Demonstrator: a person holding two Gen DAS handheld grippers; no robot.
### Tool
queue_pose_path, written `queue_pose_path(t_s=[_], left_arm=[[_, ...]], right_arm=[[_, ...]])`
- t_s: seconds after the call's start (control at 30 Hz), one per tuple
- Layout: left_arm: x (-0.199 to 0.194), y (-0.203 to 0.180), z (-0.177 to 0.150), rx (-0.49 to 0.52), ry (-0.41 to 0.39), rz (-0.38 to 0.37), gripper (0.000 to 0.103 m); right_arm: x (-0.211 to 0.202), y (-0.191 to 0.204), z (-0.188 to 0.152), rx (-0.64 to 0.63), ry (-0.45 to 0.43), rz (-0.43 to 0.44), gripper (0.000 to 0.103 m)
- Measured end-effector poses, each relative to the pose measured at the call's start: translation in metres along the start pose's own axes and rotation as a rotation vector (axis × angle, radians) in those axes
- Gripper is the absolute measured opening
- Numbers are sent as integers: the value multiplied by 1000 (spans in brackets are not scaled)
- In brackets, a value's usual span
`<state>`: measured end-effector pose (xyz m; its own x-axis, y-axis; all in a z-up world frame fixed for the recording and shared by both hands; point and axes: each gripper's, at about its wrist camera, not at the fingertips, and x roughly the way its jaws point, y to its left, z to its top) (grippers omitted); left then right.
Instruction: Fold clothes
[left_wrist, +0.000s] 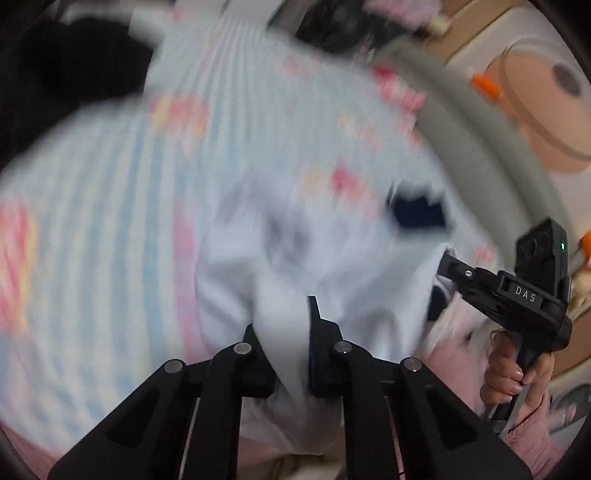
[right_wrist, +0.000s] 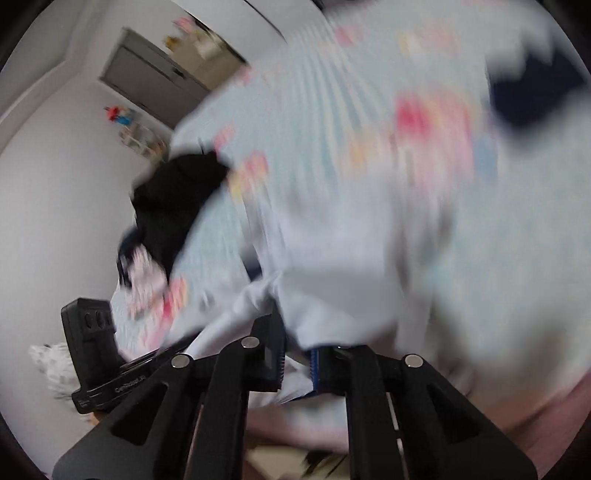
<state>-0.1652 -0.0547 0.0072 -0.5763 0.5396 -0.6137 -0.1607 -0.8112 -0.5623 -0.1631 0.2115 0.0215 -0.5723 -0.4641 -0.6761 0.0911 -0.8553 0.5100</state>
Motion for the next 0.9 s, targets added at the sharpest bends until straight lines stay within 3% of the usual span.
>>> queue_pose_path(t_s=[0.1,0.17,0.23,0.3,0.37,0.53,0.6,0.67,0.73,0.8,0.87,0.9], left_arm=[[-74,-28,59,-12,-275,-110,11],[-121,-41,89,-29,-434,-151,11],[-134,-32,94,-94,-477,-176,11],[-126,-5,78,-165,-454,-136,11],[-104,36,43,-251,-376,-71,10],[-55,144,-63,-534,-167,20,7],[-49,172,-89,-598,-129,71,7],[-49,186,-105,-621,-112,83,8],[-48,189,-110,-611,-81,47,14],[-33,169,-110,-552,-27,-20,23],[-14,144,-108,-486,34,-89,40],[-5,132,-107,-452,64,-123,42]], right_arm=[[-78,64,72,-217,-259,-2,8],[-121,100,96,-323,-397,10,8],[-141,113,109,-331,-440,49,8],[-132,100,108,-278,-410,55,9],[-101,71,94,-212,-341,-14,9],[-6,-43,11,69,-60,-100,12],[19,-77,-25,148,33,-140,13],[31,-98,-52,205,84,-163,18],[31,-109,-64,225,94,-152,24],[32,-111,-71,228,86,-147,31],[34,-106,-75,206,70,-156,32],[36,-102,-76,195,67,-161,32]])
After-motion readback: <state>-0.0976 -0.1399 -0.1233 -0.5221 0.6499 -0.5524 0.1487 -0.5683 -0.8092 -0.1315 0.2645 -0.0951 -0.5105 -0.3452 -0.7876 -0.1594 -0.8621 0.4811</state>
